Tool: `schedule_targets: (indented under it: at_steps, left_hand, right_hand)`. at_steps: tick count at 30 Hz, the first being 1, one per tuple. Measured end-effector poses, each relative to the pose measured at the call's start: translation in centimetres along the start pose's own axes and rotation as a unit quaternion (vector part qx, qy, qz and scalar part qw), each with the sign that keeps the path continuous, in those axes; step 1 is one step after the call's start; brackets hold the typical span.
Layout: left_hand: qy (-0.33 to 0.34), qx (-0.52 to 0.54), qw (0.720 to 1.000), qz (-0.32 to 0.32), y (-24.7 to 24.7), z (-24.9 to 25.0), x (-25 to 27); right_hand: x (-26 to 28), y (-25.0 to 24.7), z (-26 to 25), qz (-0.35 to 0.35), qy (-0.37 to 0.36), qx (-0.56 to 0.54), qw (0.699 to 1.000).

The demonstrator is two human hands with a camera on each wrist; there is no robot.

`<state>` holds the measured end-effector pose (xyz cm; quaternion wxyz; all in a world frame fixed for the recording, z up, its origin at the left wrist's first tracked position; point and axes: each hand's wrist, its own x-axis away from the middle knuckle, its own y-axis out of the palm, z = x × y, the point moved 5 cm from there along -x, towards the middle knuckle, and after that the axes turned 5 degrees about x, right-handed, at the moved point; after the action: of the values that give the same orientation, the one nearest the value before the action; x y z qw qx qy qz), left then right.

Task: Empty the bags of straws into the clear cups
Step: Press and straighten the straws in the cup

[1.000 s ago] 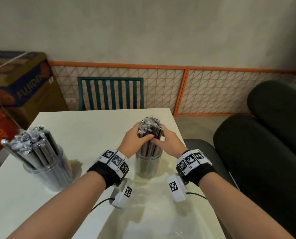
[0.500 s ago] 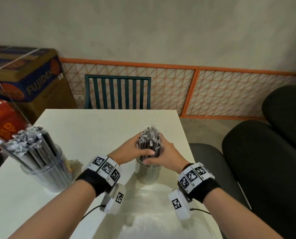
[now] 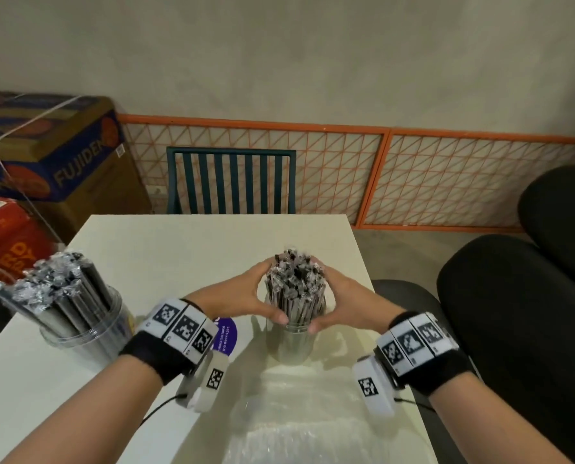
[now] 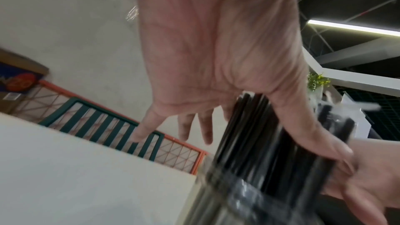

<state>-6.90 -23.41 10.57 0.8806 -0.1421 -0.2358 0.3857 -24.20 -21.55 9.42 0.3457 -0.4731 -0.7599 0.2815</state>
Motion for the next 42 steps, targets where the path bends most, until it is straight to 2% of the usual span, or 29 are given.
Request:
schedule_targets:
  at_steps: [6, 9, 13, 15, 18, 21, 23, 25, 30, 33, 38, 42]
  left_hand:
    - [0.056, 0.146, 0.986, 0.056, 2.0, -0.6, -1.1]
    - [0.056, 0.139, 0.986, 0.074, 2.2, -0.2, -1.7]
    - [0.081, 0.121, 0.981, 0.126, 1.0, 1.1, -1.3]
    - [0.094, 0.126, 0.98, 0.121, -0.1, 2.0, -0.8]
    - [0.089, 0.093, 0.99, 0.064, -1.4, 2.9, -0.6]
    - [0.053, 0.05, 0.997, -0.016, -1.0, 2.8, -0.5]
    - [0.04, 0.02, 0.999, -0.02, -0.3, 2.1, -0.3]
    - [0.043, 0.025, 0.999, 0.005, 0.1, 1.2, -0.1]
    - [0.059, 0.119, 0.99, 0.037, 1.2, -0.4, 0.1]
    - [0.076, 0.147, 0.985, 0.046, 2.3, -0.6, -0.3]
    - [0.102, 0.17, 0.975, 0.105, 2.2, -0.8, -0.5]
    - [0.104, 0.167, 0.975, 0.105, 2.8, -1.2, -0.5]
  right_hand:
    - [1.3, 3.6, -0.3, 0.165, 0.029, -0.055, 0.984]
    - [1.3, 3.5, -1.3, 0.211, 0.046, -0.076, 0.973]
    - [1.6, 1.5, -2.4, 0.256, 0.028, -0.046, 0.965]
    - [2.0, -0.3, -3.0, 0.241, -0.003, -0.067, 0.968]
    - [1.7, -2.1, -3.0, 0.137, -0.04, -0.066, 0.988]
    - [1.2, -2.0, -1.6, 0.035, -0.033, -0.033, 0.998]
    - [1.5, -1.2, -1.0, 0.002, -0.029, -0.015, 0.999]
    - [1.9, -0.3, -1.0, 0.009, -0.034, -0.035, 0.999]
    - [2.0, 2.2, -0.7, 0.131, 0.002, -0.127, 0.983]
    - [1.3, 3.8, -0.6, 0.178, 0.025, -0.126, 0.976]
    - [0.7, 3.7, -1.0, 0.205, 0.055, -0.112, 0.971]
    - [0.5, 3.8, -1.3, 0.192, 0.068, -0.103, 0.974]
